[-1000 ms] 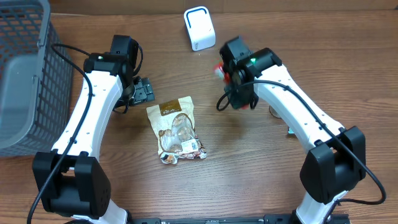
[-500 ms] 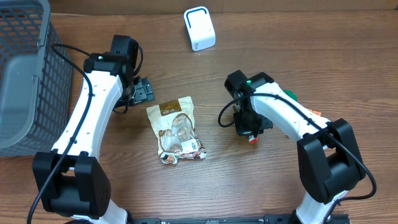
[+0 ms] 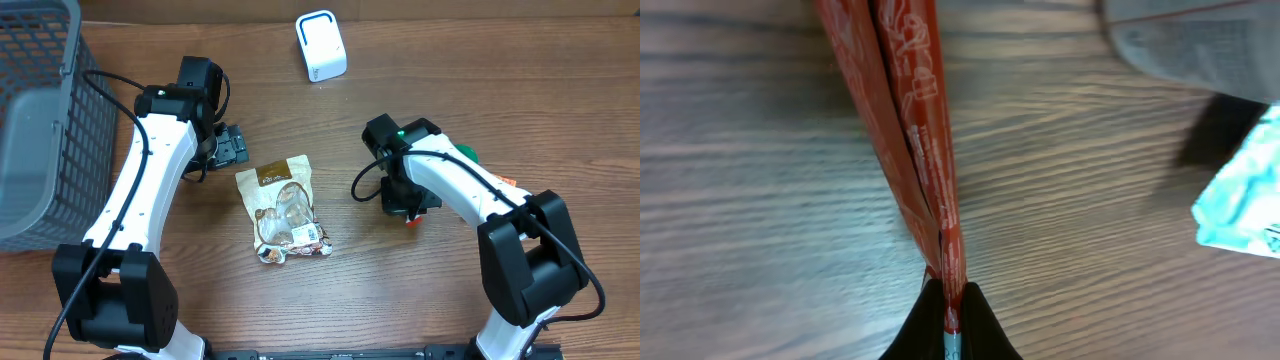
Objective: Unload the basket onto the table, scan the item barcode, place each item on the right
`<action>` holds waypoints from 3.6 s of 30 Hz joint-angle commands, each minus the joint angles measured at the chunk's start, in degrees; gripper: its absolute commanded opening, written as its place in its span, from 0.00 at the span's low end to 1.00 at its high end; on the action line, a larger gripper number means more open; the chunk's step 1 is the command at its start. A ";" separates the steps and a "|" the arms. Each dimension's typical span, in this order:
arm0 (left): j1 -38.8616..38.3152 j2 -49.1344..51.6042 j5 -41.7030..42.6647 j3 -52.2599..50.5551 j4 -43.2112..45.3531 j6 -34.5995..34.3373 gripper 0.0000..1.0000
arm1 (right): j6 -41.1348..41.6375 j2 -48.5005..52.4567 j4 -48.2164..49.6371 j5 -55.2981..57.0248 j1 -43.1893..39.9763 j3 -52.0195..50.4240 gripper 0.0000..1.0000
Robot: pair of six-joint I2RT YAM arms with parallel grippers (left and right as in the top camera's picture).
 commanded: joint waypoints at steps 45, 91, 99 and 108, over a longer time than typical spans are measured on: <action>-0.07 -0.09 3.19 1.38 3.63 1.53 1.00 | 1.05 -0.22 25.18 -25.05 0.87 -2.58 0.56; -12.66 -0.72 26.49 -16.57 30.18 8.39 0.04 | 1.07 -0.22 19.98 -23.52 0.76 -2.58 0.59; -12.74 -0.68 25.99 -10.16 7.19 6.08 0.05 | 1.07 -0.22 20.28 -23.50 0.76 -2.58 0.61; -12.79 -0.61 1.05 -16.70 8.96 -1.53 0.30 | 1.07 -0.22 20.61 -23.50 0.76 -2.58 0.61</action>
